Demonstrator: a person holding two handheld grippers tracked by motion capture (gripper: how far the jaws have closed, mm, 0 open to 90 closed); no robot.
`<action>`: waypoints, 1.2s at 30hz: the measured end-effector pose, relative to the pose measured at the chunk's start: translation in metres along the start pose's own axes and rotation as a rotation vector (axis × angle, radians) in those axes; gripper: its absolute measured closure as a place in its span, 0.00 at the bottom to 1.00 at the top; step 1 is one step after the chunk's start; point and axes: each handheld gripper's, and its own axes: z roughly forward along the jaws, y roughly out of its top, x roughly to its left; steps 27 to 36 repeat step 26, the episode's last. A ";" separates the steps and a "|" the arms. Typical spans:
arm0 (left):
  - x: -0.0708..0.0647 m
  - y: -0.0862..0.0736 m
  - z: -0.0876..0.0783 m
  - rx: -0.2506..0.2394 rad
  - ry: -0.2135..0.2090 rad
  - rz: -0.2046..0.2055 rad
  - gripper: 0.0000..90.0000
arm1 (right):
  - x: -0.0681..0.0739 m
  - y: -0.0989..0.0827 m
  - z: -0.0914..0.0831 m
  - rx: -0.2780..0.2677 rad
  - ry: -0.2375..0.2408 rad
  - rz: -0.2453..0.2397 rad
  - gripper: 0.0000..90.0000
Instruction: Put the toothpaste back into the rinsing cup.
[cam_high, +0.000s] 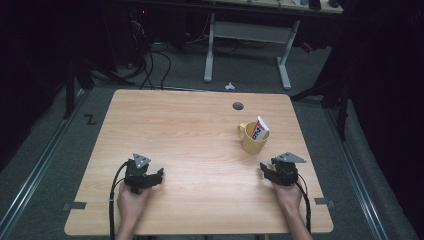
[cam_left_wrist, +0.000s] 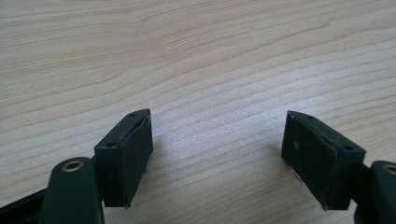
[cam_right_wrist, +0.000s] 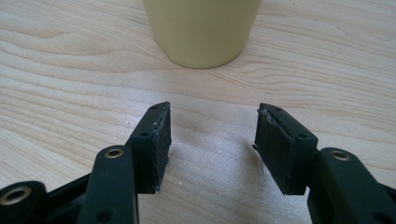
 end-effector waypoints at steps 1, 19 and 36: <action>0.000 0.000 0.000 0.000 0.000 0.000 0.28 | 0.000 0.000 0.000 0.003 -0.001 0.001 0.51; 0.000 0.000 0.000 0.000 0.001 0.000 0.28 | 0.001 0.000 0.003 0.047 -0.008 -0.001 0.44; 0.000 0.000 0.000 0.000 0.001 0.000 0.28 | 0.001 0.000 0.003 0.047 -0.007 -0.001 0.44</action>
